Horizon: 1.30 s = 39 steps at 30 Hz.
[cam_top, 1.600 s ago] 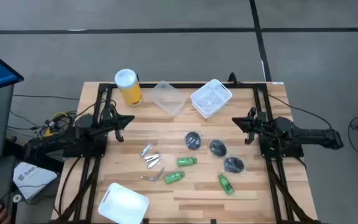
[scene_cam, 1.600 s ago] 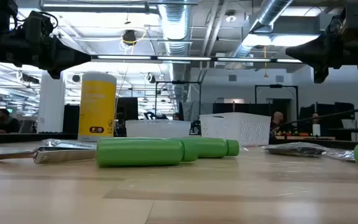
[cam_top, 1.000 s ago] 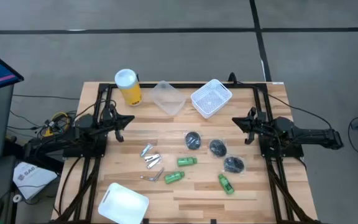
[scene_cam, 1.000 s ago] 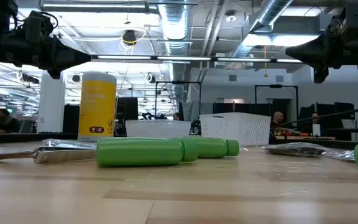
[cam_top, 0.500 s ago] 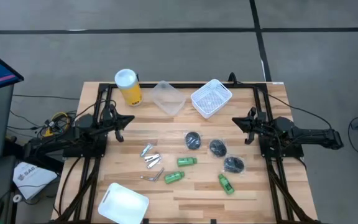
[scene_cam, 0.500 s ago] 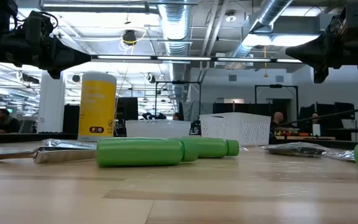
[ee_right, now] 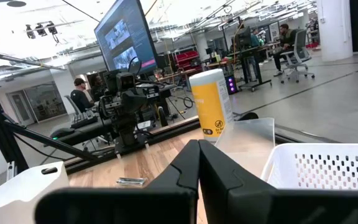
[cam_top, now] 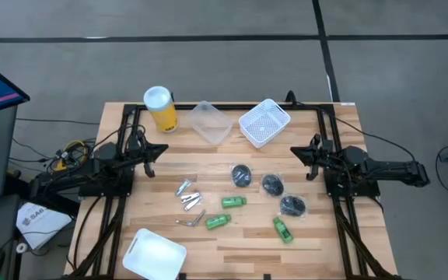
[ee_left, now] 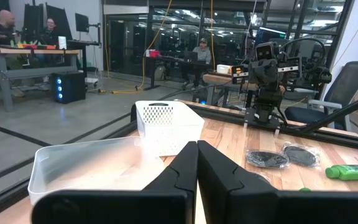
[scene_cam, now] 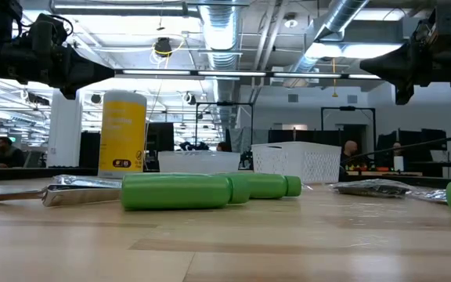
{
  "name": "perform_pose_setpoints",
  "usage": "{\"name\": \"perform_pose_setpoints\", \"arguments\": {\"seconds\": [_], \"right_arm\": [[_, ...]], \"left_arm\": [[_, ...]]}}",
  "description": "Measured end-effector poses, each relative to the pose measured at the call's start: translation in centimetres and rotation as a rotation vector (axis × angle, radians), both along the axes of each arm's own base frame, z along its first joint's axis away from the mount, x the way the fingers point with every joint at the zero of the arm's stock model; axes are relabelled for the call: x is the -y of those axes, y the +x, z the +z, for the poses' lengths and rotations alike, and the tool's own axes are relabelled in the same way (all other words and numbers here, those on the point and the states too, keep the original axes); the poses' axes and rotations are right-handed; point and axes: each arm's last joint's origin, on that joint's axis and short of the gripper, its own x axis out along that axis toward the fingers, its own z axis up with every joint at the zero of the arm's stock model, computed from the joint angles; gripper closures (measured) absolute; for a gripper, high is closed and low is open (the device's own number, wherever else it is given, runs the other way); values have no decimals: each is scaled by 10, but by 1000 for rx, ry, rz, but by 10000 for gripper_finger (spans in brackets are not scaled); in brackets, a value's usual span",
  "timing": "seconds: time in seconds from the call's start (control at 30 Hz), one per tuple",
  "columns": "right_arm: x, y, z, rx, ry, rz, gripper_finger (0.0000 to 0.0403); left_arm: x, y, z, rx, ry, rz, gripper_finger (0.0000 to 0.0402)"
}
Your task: Pick & Place Travel size toiletries
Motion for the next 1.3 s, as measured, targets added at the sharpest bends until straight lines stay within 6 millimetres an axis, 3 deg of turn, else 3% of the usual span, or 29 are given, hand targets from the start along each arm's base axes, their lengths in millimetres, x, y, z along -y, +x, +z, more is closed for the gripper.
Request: {"name": "perform_pose_setpoints", "arguments": {"seconds": [0.23, 0.4, 0.53, 0.77, 0.93, 1.13, 1.3], "right_arm": [[0, 0, 0, 0, 0, 0, 403], [1, 0, 1, -14, -67, -19, 403], [0, -1, 4, 41, 4, -7, 403], [2, -4, 16, 247, 202, 1, 403], [2, -6, 23, 329, 302, 40, 403], [2, -16, 46, 522, 301, 70, 403], [1, -22, 66, 545, 259, 89, 403]], "left_arm": [[0, 0, 1, 43, -80, -5, 400], [0, 0, 1, 149, -324, -22, 400], [0, 0, 2, 204, -455, -31, 400], [0, 0, 2, 208, -451, -32, 400], [0, 0, 2, 156, -342, -24, 400], [0, 2, 0, 135, -337, -19, 400], [-1, 3, -1, 125, -341, -18, 400]]}}
